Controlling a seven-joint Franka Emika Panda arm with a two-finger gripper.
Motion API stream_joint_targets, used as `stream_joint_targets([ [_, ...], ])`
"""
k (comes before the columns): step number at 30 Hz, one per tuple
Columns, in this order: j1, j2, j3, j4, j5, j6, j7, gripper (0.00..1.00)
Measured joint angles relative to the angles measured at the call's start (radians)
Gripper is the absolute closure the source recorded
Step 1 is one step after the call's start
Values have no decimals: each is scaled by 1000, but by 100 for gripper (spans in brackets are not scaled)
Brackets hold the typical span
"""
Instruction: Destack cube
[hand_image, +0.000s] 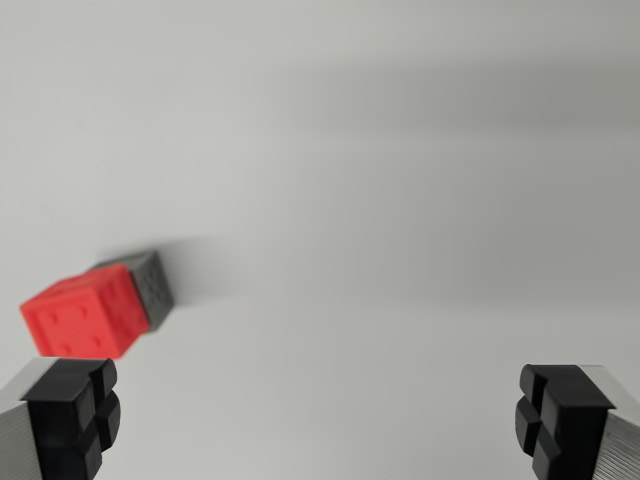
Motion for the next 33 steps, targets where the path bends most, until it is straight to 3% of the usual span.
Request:
stream_joint_targets([
  [17,2,0,0,-4,0,1,0,0],
  [33,25,-16,11,-57,0,35,0,0],
])
